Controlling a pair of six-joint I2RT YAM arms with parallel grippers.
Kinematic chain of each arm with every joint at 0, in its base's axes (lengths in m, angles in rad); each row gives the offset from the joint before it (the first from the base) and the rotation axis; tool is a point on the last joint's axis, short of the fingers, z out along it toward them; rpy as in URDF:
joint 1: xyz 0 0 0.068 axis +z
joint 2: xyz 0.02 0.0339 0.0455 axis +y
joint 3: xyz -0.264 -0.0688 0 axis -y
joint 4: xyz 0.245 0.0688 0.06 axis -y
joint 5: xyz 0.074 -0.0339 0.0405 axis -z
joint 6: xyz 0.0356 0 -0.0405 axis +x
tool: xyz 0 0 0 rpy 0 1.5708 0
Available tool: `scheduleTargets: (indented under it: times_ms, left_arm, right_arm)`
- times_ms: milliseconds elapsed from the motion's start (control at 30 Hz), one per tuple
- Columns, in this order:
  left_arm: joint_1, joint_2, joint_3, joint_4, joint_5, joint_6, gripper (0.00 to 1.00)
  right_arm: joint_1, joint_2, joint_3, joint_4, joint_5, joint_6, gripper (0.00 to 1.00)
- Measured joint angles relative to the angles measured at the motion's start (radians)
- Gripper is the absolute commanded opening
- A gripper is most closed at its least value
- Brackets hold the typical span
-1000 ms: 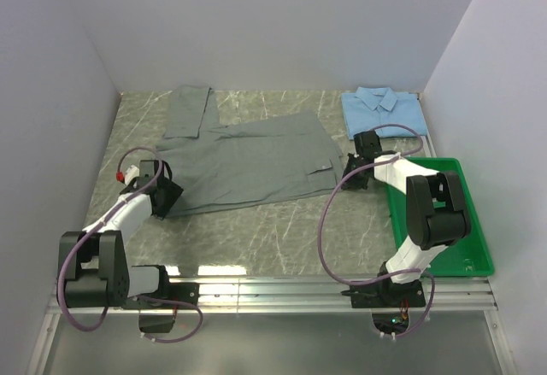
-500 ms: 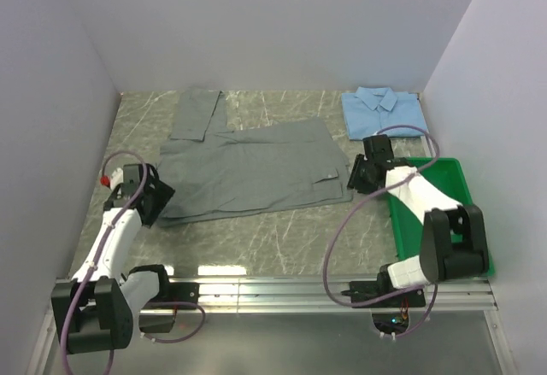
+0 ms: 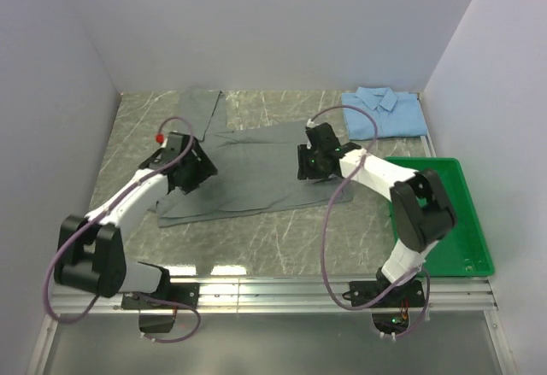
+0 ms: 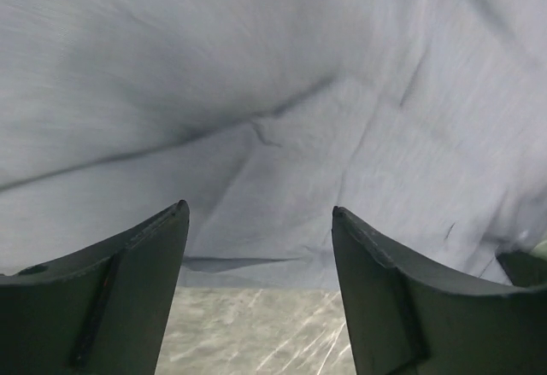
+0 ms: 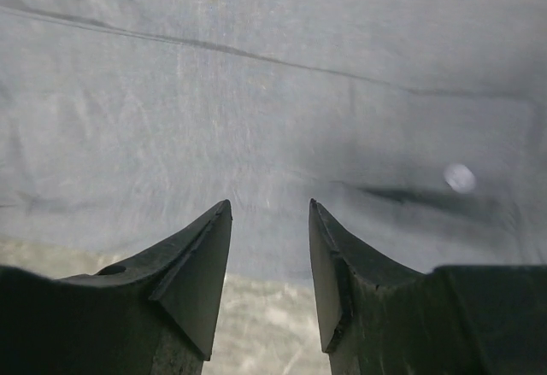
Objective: Fold and stack the long sleeve shirts
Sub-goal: Fold the shirt
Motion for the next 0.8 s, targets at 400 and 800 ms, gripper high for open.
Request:
scheduleTargets:
  times_ms: [400, 800]
  left_arm:
    - [-0.097, 0.285, 0.056, 0.026, 0.031, 0.01, 0.72]
    - [-0.096, 0.094, -0.164, -0.002, 0.122, 0.016, 0.74]
  right_arm:
    - [0.034, 0.206, 0.094, -0.079, -0.042, -0.085, 0.51]
    - [0.089, 0.078, -0.048, -0.218, -0.128, -0.098, 0.52]
